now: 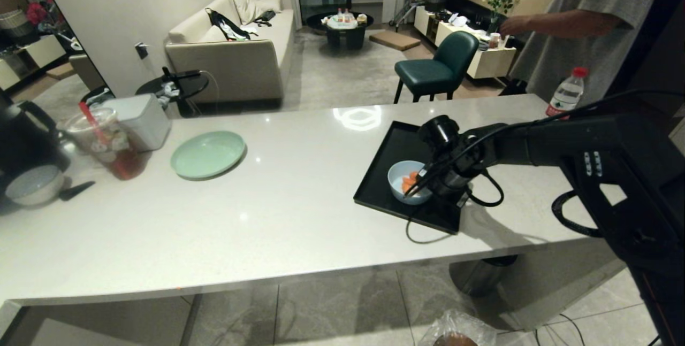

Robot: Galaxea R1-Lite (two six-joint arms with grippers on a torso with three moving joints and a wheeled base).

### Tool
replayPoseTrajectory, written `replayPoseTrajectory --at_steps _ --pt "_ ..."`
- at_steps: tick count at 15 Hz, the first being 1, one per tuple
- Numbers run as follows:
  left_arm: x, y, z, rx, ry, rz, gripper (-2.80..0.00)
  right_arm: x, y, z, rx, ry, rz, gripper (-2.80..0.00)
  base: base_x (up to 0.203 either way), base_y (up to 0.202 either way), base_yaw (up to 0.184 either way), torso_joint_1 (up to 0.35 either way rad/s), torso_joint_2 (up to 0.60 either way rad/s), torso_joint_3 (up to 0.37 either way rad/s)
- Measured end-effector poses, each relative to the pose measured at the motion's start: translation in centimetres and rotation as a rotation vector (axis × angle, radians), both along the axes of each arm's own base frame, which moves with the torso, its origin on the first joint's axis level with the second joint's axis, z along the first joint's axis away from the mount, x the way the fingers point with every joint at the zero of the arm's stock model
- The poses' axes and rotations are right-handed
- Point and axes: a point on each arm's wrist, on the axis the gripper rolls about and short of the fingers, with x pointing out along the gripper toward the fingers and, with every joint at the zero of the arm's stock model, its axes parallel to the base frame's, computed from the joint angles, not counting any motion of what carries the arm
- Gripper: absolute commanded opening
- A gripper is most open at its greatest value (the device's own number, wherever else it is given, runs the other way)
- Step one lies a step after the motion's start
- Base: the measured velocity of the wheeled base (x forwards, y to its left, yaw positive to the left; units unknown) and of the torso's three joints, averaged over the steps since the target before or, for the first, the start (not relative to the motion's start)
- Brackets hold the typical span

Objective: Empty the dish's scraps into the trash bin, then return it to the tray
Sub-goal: Pick up the bowl with leftover food

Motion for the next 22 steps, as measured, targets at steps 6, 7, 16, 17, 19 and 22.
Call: replayPoseTrajectory --at_steps 6,7,16,17,19,22 --pt "0.0 0.0 0.0 0.0 0.0 0.0 -2.8 0.0 0.2 -0.2 0.0 0.005 0.007 -2.8 0.0 0.0 0.0 0.0 0.0 0.0" --pt "0.0 0.0 0.0 0.0 0.0 0.0 -2.8 0.0 0.2 -0.2 -0.001 0.004 0.007 -2.8 0.0 0.0 0.0 0.0 0.0 0.0" --pt "0.0 0.0 0.0 0.0 0.0 0.001 -2.8 -0.3 0.1 0.1 -0.008 0.014 0.008 -2.8 0.0 0.0 0.0 0.0 0.0 0.0" --pt "0.0 0.0 0.0 0.0 0.0 0.001 -2.8 -0.4 0.1 0.3 -0.009 0.015 0.008 -2.8 0.0 0.0 0.0 0.0 0.0 0.0" --pt "0.0 0.0 0.0 0.0 0.0 0.0 -2.8 -0.9 0.0 0.7 -0.016 0.035 0.01 -2.8 0.0 0.0 0.0 0.0 0.0 0.0" --pt "0.0 0.0 0.0 0.0 0.0 0.001 -2.8 -1.6 0.1 2.3 -0.002 0.013 0.007 -2.8 0.0 0.0 0.0 0.0 0.0 0.0"
